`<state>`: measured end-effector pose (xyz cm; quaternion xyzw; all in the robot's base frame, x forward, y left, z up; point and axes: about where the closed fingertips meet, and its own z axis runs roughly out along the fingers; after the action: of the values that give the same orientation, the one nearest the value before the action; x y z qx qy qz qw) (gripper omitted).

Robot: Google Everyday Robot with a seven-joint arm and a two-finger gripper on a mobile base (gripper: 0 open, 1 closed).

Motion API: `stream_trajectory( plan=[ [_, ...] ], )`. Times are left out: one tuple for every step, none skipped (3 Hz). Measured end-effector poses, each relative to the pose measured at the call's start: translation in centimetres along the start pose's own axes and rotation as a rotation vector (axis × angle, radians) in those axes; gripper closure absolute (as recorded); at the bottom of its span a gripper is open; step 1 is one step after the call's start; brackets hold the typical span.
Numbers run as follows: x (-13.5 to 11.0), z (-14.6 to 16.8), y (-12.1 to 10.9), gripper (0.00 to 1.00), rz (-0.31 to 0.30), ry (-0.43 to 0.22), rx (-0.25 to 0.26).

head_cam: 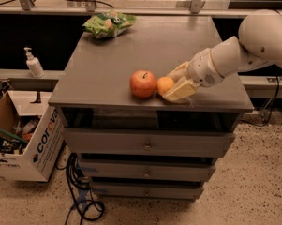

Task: Move orange near apple

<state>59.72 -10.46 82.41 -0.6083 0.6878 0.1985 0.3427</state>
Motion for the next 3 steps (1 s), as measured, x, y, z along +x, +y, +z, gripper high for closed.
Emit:
stream_trajectory(
  plan=[
    [-0.01,-0.01,-0.01,0.36,0.000,0.000,0.000],
    [-0.01,-0.01,-0.01,0.12,0.000,0.000,0.000],
    [0.07,0.09,-0.42,0.00,0.003,0.009,0.010]
  ],
)
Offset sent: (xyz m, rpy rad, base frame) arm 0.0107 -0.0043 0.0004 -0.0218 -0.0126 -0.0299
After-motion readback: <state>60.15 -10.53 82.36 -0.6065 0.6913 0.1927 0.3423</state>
